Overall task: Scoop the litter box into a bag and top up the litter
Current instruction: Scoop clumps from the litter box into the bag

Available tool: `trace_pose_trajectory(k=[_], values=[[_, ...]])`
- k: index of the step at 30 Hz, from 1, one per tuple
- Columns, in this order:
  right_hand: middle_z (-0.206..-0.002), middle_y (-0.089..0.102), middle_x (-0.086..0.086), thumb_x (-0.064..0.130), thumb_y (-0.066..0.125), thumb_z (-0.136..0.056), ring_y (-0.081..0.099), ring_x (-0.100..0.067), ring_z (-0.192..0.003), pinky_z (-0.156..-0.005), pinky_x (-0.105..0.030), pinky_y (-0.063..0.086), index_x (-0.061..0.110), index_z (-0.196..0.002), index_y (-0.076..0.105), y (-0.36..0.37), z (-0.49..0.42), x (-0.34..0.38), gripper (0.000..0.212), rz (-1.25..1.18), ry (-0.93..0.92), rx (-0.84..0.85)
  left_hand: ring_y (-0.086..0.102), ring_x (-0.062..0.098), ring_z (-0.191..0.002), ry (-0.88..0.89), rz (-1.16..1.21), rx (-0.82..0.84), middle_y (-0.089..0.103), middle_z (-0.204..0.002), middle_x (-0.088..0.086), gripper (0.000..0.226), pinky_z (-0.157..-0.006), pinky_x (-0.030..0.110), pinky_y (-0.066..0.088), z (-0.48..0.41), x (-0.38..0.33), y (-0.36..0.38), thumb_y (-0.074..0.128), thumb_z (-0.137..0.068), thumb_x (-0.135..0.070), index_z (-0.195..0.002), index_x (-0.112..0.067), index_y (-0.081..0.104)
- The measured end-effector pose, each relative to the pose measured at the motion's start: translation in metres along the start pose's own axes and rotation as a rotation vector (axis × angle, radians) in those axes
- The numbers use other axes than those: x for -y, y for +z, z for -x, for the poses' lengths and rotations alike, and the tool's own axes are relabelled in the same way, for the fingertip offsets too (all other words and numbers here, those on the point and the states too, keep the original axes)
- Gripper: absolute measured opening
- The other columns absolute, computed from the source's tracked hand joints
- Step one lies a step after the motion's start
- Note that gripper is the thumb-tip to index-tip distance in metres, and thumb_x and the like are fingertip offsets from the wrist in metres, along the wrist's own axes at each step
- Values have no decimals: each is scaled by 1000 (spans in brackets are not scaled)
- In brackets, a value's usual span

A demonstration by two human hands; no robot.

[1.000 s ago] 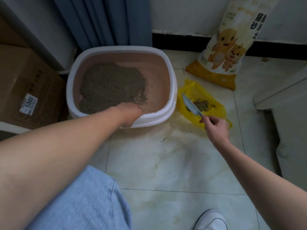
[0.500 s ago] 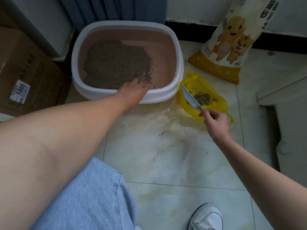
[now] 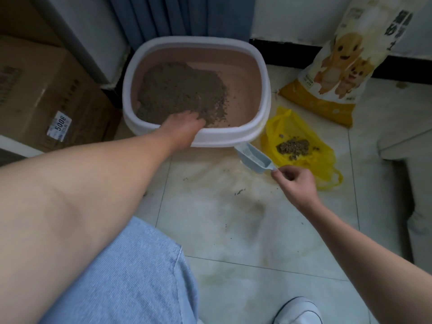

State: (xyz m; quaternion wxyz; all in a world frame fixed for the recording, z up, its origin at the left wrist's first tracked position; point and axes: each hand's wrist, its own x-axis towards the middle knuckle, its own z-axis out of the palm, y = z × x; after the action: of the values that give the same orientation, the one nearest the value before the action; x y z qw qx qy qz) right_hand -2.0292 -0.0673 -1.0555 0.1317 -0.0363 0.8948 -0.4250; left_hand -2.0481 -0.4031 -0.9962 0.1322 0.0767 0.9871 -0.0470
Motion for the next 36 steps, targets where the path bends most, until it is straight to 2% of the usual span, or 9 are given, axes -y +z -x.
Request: trace_pose_trajectory(k=[5,8,11,18,21,24,30,33,36], values=[[-63,65,7,36,65,-80,59,-12,-55,-48,-31,46,26,-90,66,31,-4,23,14,171,-67,236,54,26,-94,-120,68,18,52,-99,6,18,-69,36,42,20,19,-7,54,-91,-17,-108,-15,61],[-72,68,3,37,63,-81,66,-18,-64,-56,-37,55,25,-92,59,63,-14,38,16,186,-78,333,54,26,-95,-116,66,14,54,-102,7,20,-67,35,41,32,22,-6,53,-92,-20,-109,-15,62],[-71,64,1,43,60,-81,59,-18,-61,-55,-33,52,25,-86,59,95,-21,53,19,182,-105,388,56,28,-96,-178,63,5,55,-104,8,22,-66,36,41,45,33,-3,51,-93,-19,-110,-13,63],[-67,67,-1,31,62,-92,58,-17,-58,-59,-29,45,14,-88,64,151,-26,75,18,11,-44,512,54,24,-103,-215,168,-68,56,-114,6,36,-82,40,50,72,30,12,53,-91,-16,-128,-17,54],[-60,65,-1,30,61,-94,53,-12,-47,-54,-28,42,9,-83,67,165,-30,81,24,-38,-11,539,54,22,-105,-90,95,-138,58,-114,5,31,-78,35,45,91,22,19,56,-91,-24,-122,-17,57],[-58,63,-1,28,61,-94,51,-8,-44,-49,-24,40,10,-80,71,171,-36,85,24,-47,-1,567,54,24,-109,-39,26,-8,56,-120,6,38,-81,36,44,104,11,33,59,-89,-34,-123,-19,54],[-58,61,3,31,60,-93,55,-17,-57,-59,-30,41,18,-62,65,174,-51,80,34,120,-60,614,53,26,-112,-57,-52,110,52,-127,9,54,-87,39,48,118,11,57,64,-84,-38,-131,-17,46],[-82,67,-1,36,62,-92,62,-24,-76,-69,-35,49,17,-89,68,177,-56,75,20,337,-126,536,54,27,-111,-89,-9,149,53,-126,10,50,-85,39,48,120,14,58,59,-88,-36,-132,-16,46],[-89,60,0,30,66,-87,56,-25,-78,-69,-34,45,18,-102,58,175,-51,70,21,422,-198,411,55,28,-106,-125,28,182,56,-119,10,40,-81,38,46,122,15,59,52,-92,-35,-127,-15,50]])
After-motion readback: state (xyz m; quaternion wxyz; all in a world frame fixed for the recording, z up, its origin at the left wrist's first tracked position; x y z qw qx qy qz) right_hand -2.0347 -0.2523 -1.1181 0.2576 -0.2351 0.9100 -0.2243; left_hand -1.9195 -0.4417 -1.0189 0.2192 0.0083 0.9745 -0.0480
